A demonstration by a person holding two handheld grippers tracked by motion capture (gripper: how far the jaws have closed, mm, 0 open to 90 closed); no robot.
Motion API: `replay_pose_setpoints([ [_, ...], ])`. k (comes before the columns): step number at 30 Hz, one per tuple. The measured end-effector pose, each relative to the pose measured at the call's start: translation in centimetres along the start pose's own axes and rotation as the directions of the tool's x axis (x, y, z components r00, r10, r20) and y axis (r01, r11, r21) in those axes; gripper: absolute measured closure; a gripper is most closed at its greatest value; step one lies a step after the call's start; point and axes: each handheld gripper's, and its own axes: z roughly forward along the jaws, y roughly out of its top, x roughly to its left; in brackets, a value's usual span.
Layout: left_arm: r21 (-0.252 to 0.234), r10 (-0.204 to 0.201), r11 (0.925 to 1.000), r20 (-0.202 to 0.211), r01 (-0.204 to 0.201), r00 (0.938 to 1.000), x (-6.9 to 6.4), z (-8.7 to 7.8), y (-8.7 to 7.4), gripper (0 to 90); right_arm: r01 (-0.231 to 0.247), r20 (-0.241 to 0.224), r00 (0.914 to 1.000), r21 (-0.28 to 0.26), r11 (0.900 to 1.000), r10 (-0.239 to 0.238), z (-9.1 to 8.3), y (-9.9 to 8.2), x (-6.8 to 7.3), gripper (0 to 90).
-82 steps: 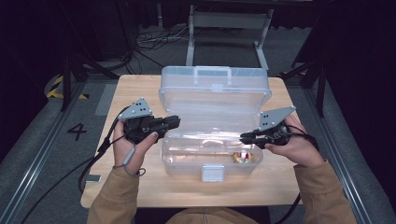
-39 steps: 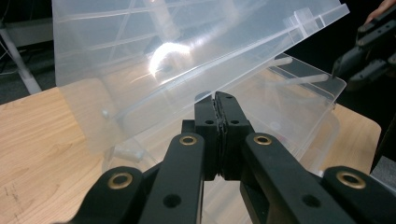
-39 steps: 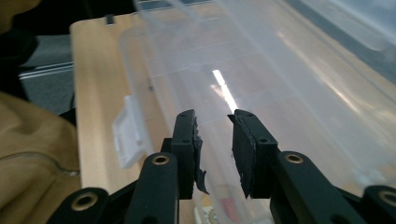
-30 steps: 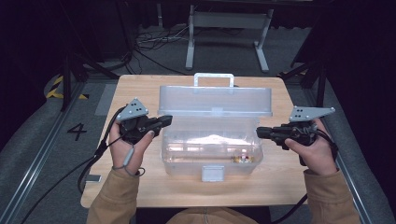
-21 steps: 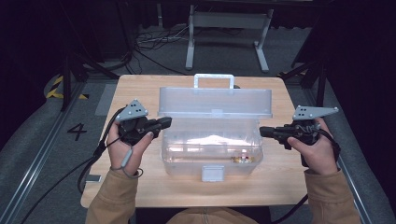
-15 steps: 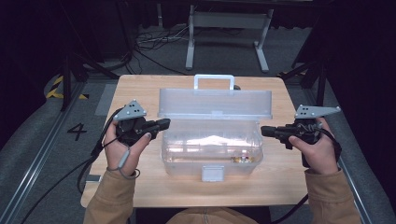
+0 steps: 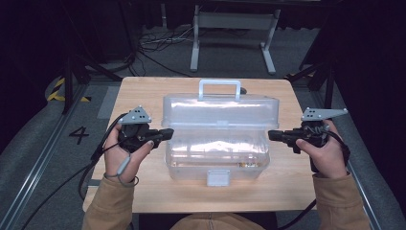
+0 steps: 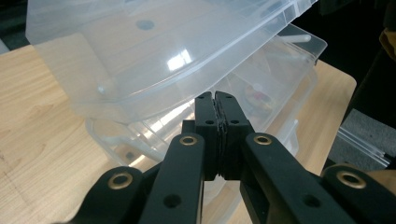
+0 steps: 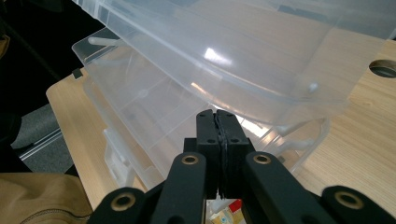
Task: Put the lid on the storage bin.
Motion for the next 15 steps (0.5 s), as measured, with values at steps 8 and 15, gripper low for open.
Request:
replay_pose_setpoints([
  [8,0.042,-0.001,0.9991,0.044,0.000,0.9990,-0.11,0.06,-0.12,88.5,-0.009,0.000,1.0000,0.037,0.9993,0.009,0.14,0.03,-0.03,89.9],
  [15,0.076,-0.002,0.9971,0.053,-0.002,0.9986,-0.07,-0.06,-0.20,88.4,-0.005,-0.001,1.0000,0.077,0.9970,0.005,0.17,0.04,0.12,89.8],
])
